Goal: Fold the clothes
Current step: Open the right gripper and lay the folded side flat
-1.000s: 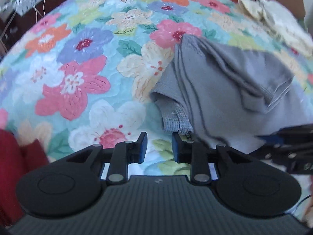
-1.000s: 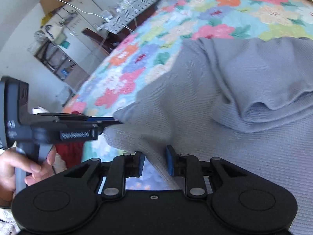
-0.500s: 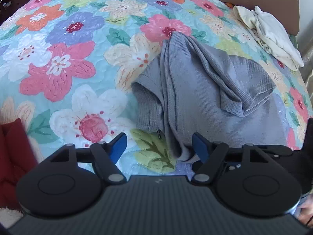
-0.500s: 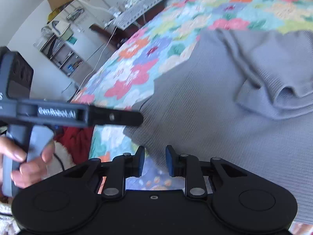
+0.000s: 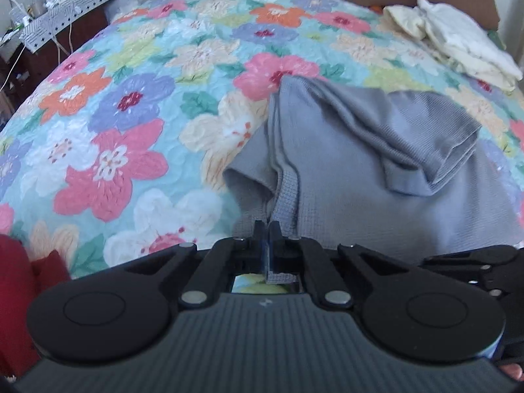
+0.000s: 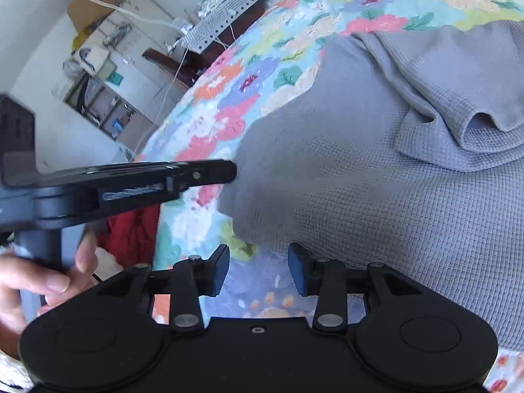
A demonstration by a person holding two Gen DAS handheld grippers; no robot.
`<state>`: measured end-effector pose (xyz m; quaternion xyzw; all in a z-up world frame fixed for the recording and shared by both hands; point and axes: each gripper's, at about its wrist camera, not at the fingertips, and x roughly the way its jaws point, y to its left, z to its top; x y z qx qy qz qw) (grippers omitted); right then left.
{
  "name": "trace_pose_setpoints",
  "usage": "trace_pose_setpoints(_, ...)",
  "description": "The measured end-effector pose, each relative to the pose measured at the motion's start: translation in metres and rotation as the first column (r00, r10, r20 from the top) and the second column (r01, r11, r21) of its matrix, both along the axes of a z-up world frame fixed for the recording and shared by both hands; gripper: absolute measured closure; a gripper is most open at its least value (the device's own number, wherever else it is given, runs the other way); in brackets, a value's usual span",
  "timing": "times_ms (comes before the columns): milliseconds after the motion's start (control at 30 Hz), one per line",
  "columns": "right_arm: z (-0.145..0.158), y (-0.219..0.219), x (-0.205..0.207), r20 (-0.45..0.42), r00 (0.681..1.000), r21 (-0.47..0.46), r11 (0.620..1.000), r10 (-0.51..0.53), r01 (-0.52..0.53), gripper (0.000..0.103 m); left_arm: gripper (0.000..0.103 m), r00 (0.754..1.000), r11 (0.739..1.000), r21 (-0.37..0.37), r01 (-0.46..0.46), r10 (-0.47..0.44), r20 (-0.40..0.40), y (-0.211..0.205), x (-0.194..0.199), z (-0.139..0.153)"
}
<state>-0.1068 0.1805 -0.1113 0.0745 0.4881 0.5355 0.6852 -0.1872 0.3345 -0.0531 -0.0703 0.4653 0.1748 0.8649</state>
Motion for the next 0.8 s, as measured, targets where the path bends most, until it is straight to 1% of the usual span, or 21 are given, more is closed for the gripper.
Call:
trace_pose_setpoints(33,0.002,-0.001,-0.001,0.003,1.0,-0.003,1.0,0.001,-0.001,0.058,0.101,0.999,1.0,0.024,-0.016,0.017,-0.03,0.002,-0.001,-0.005)
trace_pose_setpoints(67,0.005,-0.003,0.0,0.003,1.0,-0.006,1.0,-0.003,0.003,0.058,0.101,0.998,0.999,0.033,-0.025,0.026,-0.052,0.004,-0.004,-0.005)
trace_pose_setpoints(100,0.009,-0.005,0.0,0.002,1.0,-0.01,1.0,-0.008,0.008,0.057,0.101,0.997,0.999,0.034,-0.03,0.032,-0.069,0.006,-0.007,-0.004)
trace_pose_setpoints(133,0.013,-0.01,0.001,0.002,1.0,-0.022,0.999,-0.024,0.024,0.057,0.1,0.997,1.0,0.015,-0.021,0.022,-0.068,0.007,-0.011,0.001)
trace_pose_setpoints(167,0.019,-0.017,0.004,0.003,0.999,-0.043,0.998,-0.05,0.05,0.057,0.099,0.999,1.0,-0.013,-0.006,0.005,-0.043,0.008,-0.016,0.009)
trace_pose_setpoints(233,0.031,-0.035,0.01,0.013,0.994,-0.079,0.991,-0.106,0.107,0.055,0.097,0.999,0.997,-0.068,0.041,-0.039,0.032,0.003,-0.026,0.032)
trace_pose_setpoints(267,0.039,-0.048,0.015,0.028,0.99,-0.09,0.986,-0.141,0.142,0.051,0.096,0.996,0.995,-0.076,0.072,-0.067,0.065,-0.002,-0.026,0.042)
trace_pose_setpoints(300,0.046,-0.062,0.021,0.038,0.982,-0.097,0.978,-0.183,0.185,0.048,0.092,0.991,0.992,-0.078,0.103,-0.096,0.097,-0.008,-0.024,0.052)
trace_pose_setpoints(333,0.051,-0.077,0.029,0.044,0.972,-0.101,0.967,-0.23,0.234,0.042,0.085,0.984,0.988,-0.08,0.135,-0.124,0.128,-0.013,-0.021,0.062)
trace_pose_setpoints(367,0.055,-0.092,0.037,0.05,0.96,-0.107,0.954,-0.276,0.28,0.041,0.079,0.975,0.982,-0.085,0.168,-0.154,0.159,-0.02,-0.014,0.067)
trace_pose_setpoints(400,0.057,-0.105,0.045,0.063,0.947,-0.123,0.939,-0.316,0.321,0.041,0.067,0.965,0.975,-0.091,0.202,-0.182,0.188,-0.027,-0.005,0.071)
trace_pose_setpoints(433,0.059,-0.117,0.052,0.082,0.932,-0.143,0.922,-0.352,0.361,0.04,0.059,0.953,0.967,-0.097,0.236,-0.211,0.217,-0.034,0.005,0.074)
trace_pose_setpoints(467,0.058,-0.126,0.058,0.101,0.917,-0.167,0.902,-0.386,0.398,0.04,0.059,0.949,0.96,-0.119,0.255,-0.225,0.221,-0.04,0.017,0.073)
trace_pose_setpoints(533,0.055,-0.141,0.068,0.139,0.883,-0.218,0.856,-0.448,0.468,0.04,0.061,0.946,0.941,-0.174,0.289,-0.253,0.202,-0.054,0.041,0.064)
trace_pose_setpoints(567,0.052,-0.147,0.071,0.142,0.87,-0.241,0.836,-0.473,0.493,0.039,0.061,0.943,0.934,-0.188,0.305,-0.269,0.196,-0.062,0.051,0.057)
trace_pose_setpoints(633,0.041,-0.156,0.075,0.122,0.848,-0.286,0.8,-0.515,0.527,0.039,0.061,0.935,0.92,-0.2,0.337,-0.302,0.186,-0.078,0.069,0.041)
trace_pose_setpoints(700,0.028,-0.16,0.077,0.123,0.832,-0.327,0.77,-0.541,0.548,0.038,0.061,0.934,0.917,-0.206,0.341,-0.306,0.186,-0.085,0.081,0.025)
trace_pose_setpoints(767,0.016,-0.164,0.08,0.104,0.814,-0.37,0.737,-0.572,0.565,0.036,0.061,0.942,0.927,-0.205,0.314,-0.278,0.189,-0.084,0.091,0.012)
trace_pose_setpoints(800,0.011,-0.167,0.082,0.087,0.802,-0.371,0.728,-0.591,0.577,0.036,0.061,0.947,0.931,-0.209,0.3,-0.263,0.186,-0.082,0.095,0.007)
